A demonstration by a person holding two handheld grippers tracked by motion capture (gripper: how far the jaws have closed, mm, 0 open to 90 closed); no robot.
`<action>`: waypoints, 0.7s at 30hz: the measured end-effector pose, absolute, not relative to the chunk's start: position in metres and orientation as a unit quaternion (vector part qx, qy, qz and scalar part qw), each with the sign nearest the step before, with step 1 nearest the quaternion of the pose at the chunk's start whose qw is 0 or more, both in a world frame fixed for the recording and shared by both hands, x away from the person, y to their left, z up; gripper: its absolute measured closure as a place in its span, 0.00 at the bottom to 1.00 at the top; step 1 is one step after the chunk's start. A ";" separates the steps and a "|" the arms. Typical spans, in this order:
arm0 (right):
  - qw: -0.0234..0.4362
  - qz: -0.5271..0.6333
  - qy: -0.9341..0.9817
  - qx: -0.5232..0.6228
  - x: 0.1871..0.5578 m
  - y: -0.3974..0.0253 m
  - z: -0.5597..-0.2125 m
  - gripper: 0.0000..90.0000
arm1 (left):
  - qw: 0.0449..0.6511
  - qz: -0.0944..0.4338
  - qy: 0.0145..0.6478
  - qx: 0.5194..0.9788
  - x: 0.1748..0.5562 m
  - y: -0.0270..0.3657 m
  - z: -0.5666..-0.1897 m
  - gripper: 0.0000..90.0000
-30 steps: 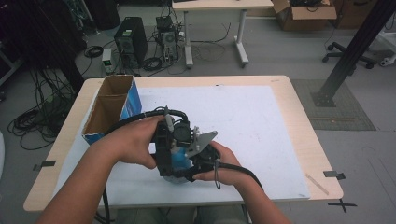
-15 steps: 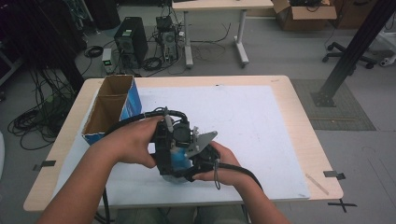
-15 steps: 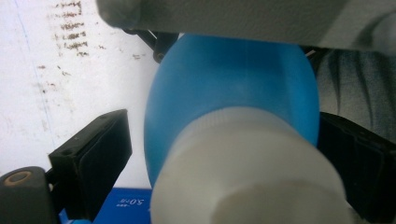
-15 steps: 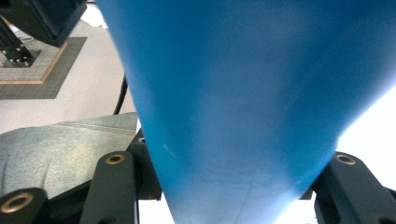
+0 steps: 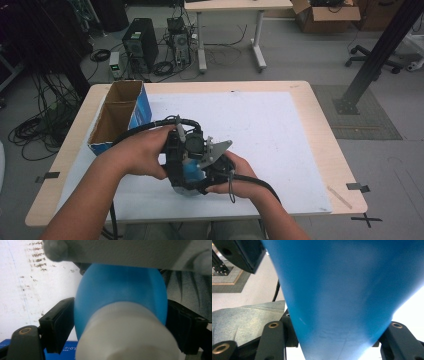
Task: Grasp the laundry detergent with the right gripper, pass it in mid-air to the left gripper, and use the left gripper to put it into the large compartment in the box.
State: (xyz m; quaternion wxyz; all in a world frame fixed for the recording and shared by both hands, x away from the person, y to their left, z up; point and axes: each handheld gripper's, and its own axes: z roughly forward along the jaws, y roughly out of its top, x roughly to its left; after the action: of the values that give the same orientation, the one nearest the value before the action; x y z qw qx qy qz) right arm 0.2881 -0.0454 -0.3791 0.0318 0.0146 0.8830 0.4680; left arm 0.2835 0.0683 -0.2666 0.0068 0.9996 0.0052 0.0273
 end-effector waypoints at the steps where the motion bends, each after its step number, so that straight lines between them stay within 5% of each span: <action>1: 0.031 0.469 0.882 0.016 0.288 -0.045 -0.379 0.50 | 0.006 0.028 0.005 1.000 0.284 0.068 -0.267 0.18; 21: 0.025 0.474 0.880 0.017 0.285 -0.045 -0.377 0.50 | 0.005 0.030 0.002 1.000 0.282 0.067 -0.266 0.28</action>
State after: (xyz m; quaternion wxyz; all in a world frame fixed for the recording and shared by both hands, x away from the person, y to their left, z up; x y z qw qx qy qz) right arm 0.2853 -0.0447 -0.3766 0.0254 0.0174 0.8800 0.4740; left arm 0.2821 0.0671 -0.2661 0.0046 0.9996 0.0018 0.0295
